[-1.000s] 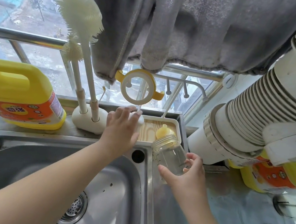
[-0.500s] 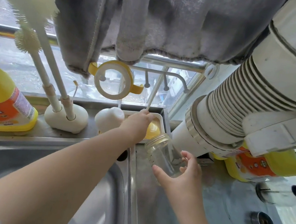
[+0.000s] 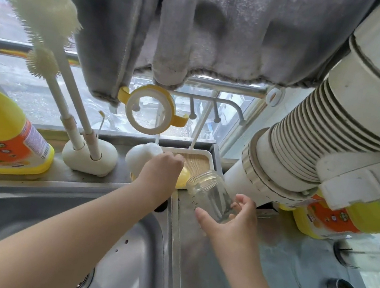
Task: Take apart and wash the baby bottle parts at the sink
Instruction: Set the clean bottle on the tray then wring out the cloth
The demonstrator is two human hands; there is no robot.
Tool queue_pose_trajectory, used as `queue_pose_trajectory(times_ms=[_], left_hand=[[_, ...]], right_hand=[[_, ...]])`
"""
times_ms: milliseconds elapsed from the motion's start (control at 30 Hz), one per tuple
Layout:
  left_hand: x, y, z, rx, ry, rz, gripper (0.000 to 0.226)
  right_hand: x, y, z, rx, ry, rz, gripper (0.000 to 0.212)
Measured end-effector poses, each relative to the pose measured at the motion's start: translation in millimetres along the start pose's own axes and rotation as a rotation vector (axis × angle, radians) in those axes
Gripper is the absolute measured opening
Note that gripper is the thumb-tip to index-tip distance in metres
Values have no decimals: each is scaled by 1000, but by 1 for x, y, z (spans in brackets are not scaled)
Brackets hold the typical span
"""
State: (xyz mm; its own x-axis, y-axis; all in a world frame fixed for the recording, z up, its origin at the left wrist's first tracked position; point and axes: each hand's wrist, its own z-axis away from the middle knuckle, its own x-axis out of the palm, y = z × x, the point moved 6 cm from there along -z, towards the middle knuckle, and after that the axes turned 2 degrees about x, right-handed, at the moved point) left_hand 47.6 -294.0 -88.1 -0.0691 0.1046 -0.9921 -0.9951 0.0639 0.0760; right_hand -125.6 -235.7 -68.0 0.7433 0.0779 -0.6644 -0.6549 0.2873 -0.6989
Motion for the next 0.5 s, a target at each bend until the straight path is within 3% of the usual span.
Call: queue_pose_trajectory(times_ms=[167, 333, 433, 500], left_hand=[[0, -10, 6, -82, 8, 7, 23], [-5, -7, 18, 25, 46, 82, 27], [-13, -13, 31, 81, 179, 154, 31], [-13, -18, 39, 144, 247, 150, 45]], right_hand=[[14, -19, -3, -30, 45, 61, 69], [22, -39, -7, -138, 137, 191, 79], [22, -53, -5, -260, 212, 383, 76], [22, -63, -5, -342, 241, 498, 74]])
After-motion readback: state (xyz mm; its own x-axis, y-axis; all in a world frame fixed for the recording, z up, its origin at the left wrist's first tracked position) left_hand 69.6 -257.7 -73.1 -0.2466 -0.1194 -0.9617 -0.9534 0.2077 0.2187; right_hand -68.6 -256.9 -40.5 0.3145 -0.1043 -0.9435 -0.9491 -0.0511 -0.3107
